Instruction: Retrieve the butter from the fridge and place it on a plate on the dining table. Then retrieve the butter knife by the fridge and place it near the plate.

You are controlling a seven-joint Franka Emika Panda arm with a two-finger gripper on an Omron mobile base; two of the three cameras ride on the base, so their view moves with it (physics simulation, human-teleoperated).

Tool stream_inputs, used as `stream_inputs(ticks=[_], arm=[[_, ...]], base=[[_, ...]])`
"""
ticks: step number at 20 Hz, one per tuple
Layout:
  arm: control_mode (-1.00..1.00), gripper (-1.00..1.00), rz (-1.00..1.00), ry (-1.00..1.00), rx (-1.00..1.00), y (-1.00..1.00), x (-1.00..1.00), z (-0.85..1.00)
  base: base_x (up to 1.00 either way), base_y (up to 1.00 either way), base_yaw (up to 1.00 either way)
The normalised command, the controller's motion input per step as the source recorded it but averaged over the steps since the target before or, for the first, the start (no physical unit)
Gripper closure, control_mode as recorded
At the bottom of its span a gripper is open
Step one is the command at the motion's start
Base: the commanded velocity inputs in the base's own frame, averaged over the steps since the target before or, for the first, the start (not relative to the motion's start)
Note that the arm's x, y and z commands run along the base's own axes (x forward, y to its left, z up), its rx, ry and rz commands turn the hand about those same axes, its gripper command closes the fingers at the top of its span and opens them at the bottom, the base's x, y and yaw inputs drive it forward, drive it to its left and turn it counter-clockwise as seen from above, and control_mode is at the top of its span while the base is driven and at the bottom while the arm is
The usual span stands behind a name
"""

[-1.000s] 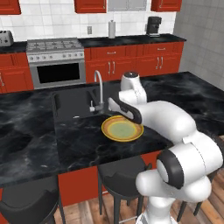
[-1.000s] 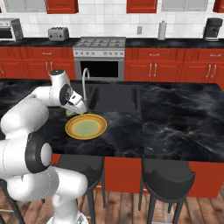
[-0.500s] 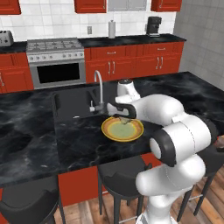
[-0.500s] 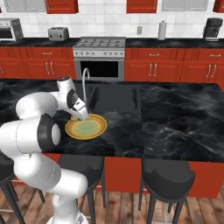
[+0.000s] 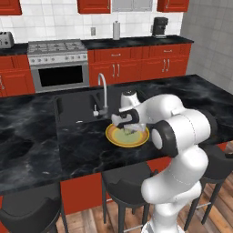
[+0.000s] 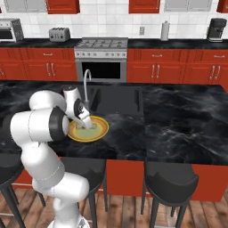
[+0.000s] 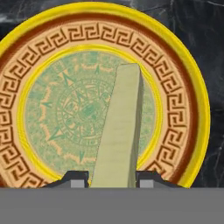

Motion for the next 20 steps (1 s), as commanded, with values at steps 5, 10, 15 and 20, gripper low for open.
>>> stream_inputs(ticks=[5, 10, 15, 20], arm=[[-1.00, 1.00, -0.01, 0.00, 0.02, -0.02, 0.11, -0.33], [-1.00, 1.00, 0.00, -0.01, 0.01, 0.00, 0.01, -0.22], [-1.00, 1.00, 0.00, -0.02, 0.00, 0.00, 0.00, -0.14], [-1.00, -1.00, 0.00, -0.01, 0.00, 0.00, 0.00, -0.12]], base=[[0.00, 0.00, 0.00], [0.00, 0.00, 0.00], [0.00, 0.00, 0.00], [0.00, 0.00, 0.00]])
